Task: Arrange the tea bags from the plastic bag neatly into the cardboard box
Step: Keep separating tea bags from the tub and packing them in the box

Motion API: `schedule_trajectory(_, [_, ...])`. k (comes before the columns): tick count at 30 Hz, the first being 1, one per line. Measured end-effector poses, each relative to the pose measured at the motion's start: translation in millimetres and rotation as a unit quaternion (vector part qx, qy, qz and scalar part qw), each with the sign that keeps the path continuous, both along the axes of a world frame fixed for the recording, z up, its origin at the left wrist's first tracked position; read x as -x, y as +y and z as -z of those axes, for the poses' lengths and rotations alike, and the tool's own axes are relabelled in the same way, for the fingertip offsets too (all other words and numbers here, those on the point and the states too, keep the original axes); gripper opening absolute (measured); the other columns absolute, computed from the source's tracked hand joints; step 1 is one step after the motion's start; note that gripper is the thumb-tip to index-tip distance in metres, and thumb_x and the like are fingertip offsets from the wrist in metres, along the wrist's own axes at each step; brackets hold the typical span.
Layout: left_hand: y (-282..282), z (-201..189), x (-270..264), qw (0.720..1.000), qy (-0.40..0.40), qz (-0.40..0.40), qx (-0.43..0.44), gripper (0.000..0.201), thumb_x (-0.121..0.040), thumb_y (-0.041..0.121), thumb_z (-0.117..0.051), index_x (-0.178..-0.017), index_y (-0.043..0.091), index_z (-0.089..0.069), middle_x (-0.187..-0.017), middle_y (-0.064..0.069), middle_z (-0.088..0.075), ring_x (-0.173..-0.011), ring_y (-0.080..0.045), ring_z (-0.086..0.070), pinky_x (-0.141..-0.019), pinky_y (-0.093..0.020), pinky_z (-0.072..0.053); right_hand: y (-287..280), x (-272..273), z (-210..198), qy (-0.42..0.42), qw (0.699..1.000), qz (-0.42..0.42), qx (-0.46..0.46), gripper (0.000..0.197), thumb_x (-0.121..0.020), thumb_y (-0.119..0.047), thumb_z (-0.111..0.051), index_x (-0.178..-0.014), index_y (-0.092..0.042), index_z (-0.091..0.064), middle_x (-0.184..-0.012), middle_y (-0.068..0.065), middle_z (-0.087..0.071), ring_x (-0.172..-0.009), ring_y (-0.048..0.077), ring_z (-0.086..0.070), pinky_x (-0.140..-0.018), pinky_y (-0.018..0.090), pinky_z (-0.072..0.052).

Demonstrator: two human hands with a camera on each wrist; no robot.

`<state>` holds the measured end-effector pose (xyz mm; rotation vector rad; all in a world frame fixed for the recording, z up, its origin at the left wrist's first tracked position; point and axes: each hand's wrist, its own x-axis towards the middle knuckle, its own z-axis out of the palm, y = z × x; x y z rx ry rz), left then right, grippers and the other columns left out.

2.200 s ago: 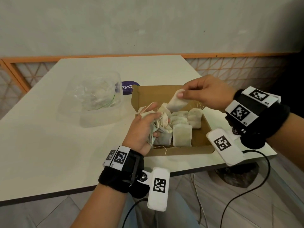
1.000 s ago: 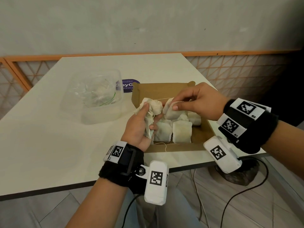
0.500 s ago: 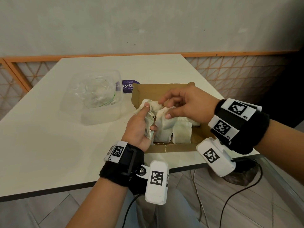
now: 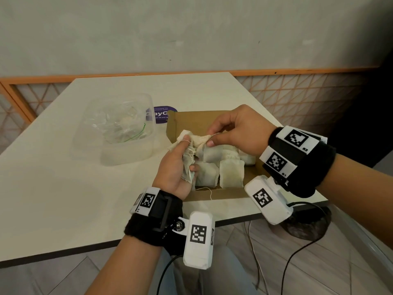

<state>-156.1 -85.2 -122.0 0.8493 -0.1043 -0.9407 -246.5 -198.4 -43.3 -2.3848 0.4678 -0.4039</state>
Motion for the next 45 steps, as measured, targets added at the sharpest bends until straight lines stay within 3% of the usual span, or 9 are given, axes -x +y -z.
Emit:
schedule_trajectory(4, [-0.6,-0.7,1.7,1.000,-0.002,-0.001,0.001,0.014,-0.097,0.022,-0.047,-0.091,0.018,-0.059,-0.081,0.000,-0.057,-0.040,-0.003,-0.048,-0.034,-0.012,-0.029,3.4,0.7,7.7,0.013,1.000,-0.010,-0.003,0.019,-0.070,-0.016,-0.079,-0.088,-0.011,-0.073,-0.083,0.001,-0.068,-0.059,-0.007,-0.054,-0.060,0.005,-0.039])
schedule_trajectory(7, [-0.4,-2.0,2.1,1.000,0.000,-0.001,0.011,0.017,-0.098,0.022,-0.047,-0.086,0.017,-0.058,-0.080,-0.001,-0.057,-0.040,-0.003,-0.048,-0.033,-0.012,-0.029,1.9,-4.6,16.5,0.023,0.999,-0.014,-0.030,0.013,-0.068,-0.018,-0.081,-0.077,-0.021,-0.073,-0.096,0.007,-0.071,-0.087,0.015,-0.066,-0.087,0.036,-0.051])
schedule_trajectory(9, [-0.7,-2.3,2.3,1.000,-0.002,-0.001,0.012,0.017,-0.098,0.022,-0.047,-0.087,0.016,-0.058,-0.078,-0.002,-0.059,-0.041,-0.004,-0.051,-0.033,-0.012,-0.030,2.7,-7.0,20.6,0.025,0.999,0.000,-0.023,0.012,-0.067,-0.020,-0.081,-0.073,-0.026,-0.072,-0.092,0.004,-0.072,-0.089,0.019,-0.066,-0.089,0.043,-0.051])
schedule_trajectory(18, [4.3,-2.8,1.1,0.997,0.039,-0.005,0.071,0.017,-0.099,0.022,-0.041,-0.096,0.013,-0.056,-0.083,-0.002,-0.068,-0.052,-0.005,-0.059,-0.032,-0.011,-0.029,-3.7,5.3,11.2,0.040,0.999,-0.001,-0.015,0.010,-0.073,-0.015,-0.077,-0.082,-0.015,-0.073,-0.066,-0.014,-0.060,-0.056,-0.013,-0.052,-0.055,0.000,-0.037])
schedule_trajectory(26, [1.9,0.7,0.9,0.995,-0.013,-0.068,0.077,0.036,-0.093,-0.002,-0.037,-0.102,0.025,-0.060,-0.074,-0.002,-0.054,-0.064,-0.010,-0.051,-0.034,-0.013,-0.031,-25.0,21.7,-11.7,0.112,0.992,-0.011,0.063,0.010,-0.073,-0.019,-0.077,-0.077,-0.024,-0.069,-0.079,0.002,-0.066,-0.070,0.010,-0.055,-0.068,0.022,-0.042])
schedule_trajectory(30, [1.0,-2.1,3.7,0.998,-0.052,-0.021,0.034,0.009,-0.091,0.016,-0.052,-0.098,0.019,-0.058,-0.069,0.002,-0.051,-0.062,-0.008,-0.045,-0.034,-0.014,-0.026,-22.0,17.4,-14.9,0.131,0.987,-0.037,0.089,0.011,-0.074,-0.020,-0.076,-0.078,-0.026,-0.068,-0.071,-0.006,-0.062,-0.062,0.003,-0.050,-0.059,0.012,-0.038])
schedule_trajectory(34, [-3.9,3.1,7.5,0.979,-0.195,0.044,-0.040,0.032,-0.075,0.040,-0.069,-0.092,0.015,-0.058,-0.073,0.001,-0.053,-0.053,-0.006,-0.044,-0.034,-0.015,-0.026,-12.2,7.4,-14.0,0.143,0.982,-0.080,0.093,0.011,-0.073,-0.022,-0.076,-0.077,-0.029,-0.068,-0.055,-0.017,-0.056,-0.053,-0.008,-0.050,-0.054,0.008,-0.034])
schedule_trajectory(40, [-1.5,-0.1,8.1,0.988,-0.147,0.032,-0.036,0.007,-0.088,0.009,-0.060,-0.081,0.010,-0.061,-0.068,-0.004,-0.055,-0.049,-0.010,-0.048,-0.033,-0.013,-0.027,-14.9,2.6,-12.2,0.121,0.986,-0.078,0.085,0.009,-0.073,-0.020,-0.076,-0.080,-0.023,-0.071,-0.059,-0.015,-0.059,-0.053,-0.009,-0.051,-0.058,0.013,-0.035])
schedule_trajectory(45, [-4.7,2.0,12.5,0.970,-0.224,0.049,-0.076,0.007,-0.082,0.000,-0.060,-0.085,0.006,-0.063,-0.065,-0.005,-0.055,-0.050,-0.008,-0.049,-0.036,-0.012,-0.030,-12.0,6.7,-15.5,0.145,0.981,-0.085,0.097,0.013,-0.074,-0.021,-0.075,-0.074,-0.032,-0.067,-0.066,-0.016,-0.061,-0.059,-0.005,-0.053,-0.063,0.017,-0.038])
